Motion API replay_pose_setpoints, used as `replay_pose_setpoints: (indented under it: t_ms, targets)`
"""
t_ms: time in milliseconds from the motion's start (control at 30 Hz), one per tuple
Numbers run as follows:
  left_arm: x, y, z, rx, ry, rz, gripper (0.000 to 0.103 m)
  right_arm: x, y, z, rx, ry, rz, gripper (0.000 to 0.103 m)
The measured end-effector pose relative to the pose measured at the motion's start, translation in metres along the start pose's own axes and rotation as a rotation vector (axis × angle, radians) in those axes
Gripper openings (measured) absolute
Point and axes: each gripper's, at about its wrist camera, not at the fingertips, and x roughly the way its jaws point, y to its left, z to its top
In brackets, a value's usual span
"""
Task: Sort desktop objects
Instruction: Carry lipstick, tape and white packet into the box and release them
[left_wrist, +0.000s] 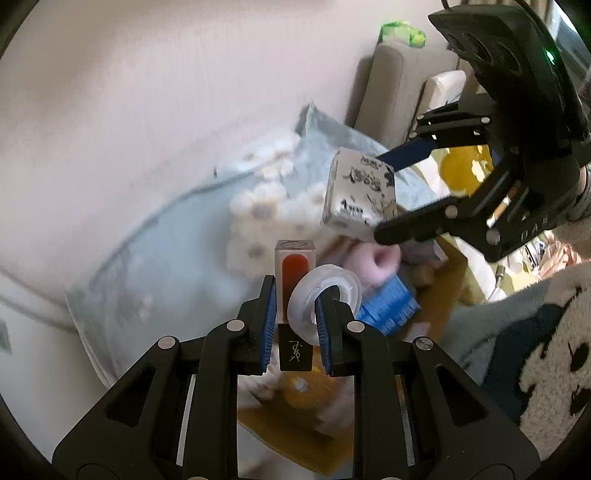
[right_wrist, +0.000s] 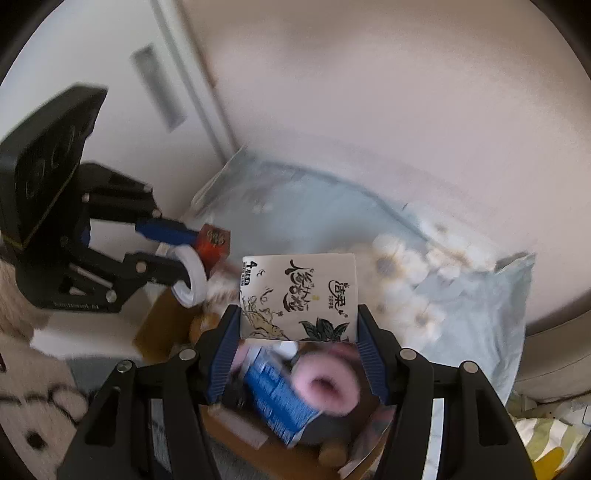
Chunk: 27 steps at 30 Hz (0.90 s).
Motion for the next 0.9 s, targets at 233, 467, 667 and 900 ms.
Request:
replay_pose_setpoints:
  t_ms: [233,467,667,900]
  targets:
    - [0.017,-0.020,-0.043,-0.128,0.068,0.024,0.017,0.028,0.026,-0.045,-0.077,0.097,0.036,0.056]
    - [0.030,-0.027,-0.064,-0.199,0.090,0.064,0.017,0.045,0.028,-0.065,-0.108,0.138,0.053,0.056]
    - [0.032,-0.026,-0.062,-0.213,0.090,0.092,0.021,0.053,0.023,-0.063,-0.100,0.164,0.040,0.058]
    - [0.024,-0.017,-0.060,-0.281,0.052,0.129,0.103,0.054,0.016,-0.068,-0.099,0.163,-0.009,0.097]
